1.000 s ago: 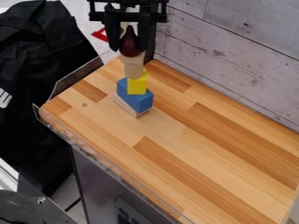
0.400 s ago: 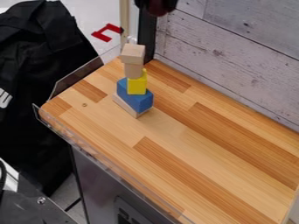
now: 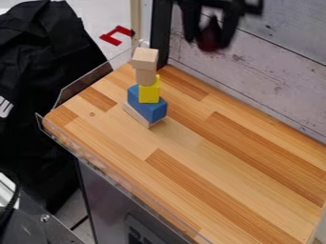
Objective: Removed brown object from tower and placed it on the right side of the table
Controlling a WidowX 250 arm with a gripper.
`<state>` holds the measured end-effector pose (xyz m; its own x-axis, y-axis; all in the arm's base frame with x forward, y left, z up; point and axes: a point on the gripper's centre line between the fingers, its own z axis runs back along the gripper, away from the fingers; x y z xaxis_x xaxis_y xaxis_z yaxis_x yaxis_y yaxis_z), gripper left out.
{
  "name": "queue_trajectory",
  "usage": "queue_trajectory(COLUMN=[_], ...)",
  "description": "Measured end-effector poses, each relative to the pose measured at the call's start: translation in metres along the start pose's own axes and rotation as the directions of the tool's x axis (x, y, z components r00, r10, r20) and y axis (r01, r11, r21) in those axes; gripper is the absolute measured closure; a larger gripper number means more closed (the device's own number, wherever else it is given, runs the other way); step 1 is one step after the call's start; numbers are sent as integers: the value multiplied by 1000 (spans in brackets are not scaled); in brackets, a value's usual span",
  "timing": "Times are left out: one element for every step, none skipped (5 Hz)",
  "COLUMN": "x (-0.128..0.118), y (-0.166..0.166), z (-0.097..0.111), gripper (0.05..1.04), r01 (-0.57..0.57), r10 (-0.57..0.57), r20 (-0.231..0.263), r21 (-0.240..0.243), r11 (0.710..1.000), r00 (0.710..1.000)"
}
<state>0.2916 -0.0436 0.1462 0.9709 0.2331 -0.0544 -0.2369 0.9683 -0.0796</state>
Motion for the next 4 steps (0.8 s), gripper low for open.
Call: queue_trajectory(x=[-25,-34,-34,-31], y=[-46,-69,-77,-72], z=[-20,-41,-51,-63], gripper=[545,545,545,545], r01=[144,216,232,200], r10=[-145,-217,-233,-199], r20=[-27,-74,-86,-78], r21=[-41,-20,-13,9], r11=[989,976,973,980], r00=[989,973,969,977])
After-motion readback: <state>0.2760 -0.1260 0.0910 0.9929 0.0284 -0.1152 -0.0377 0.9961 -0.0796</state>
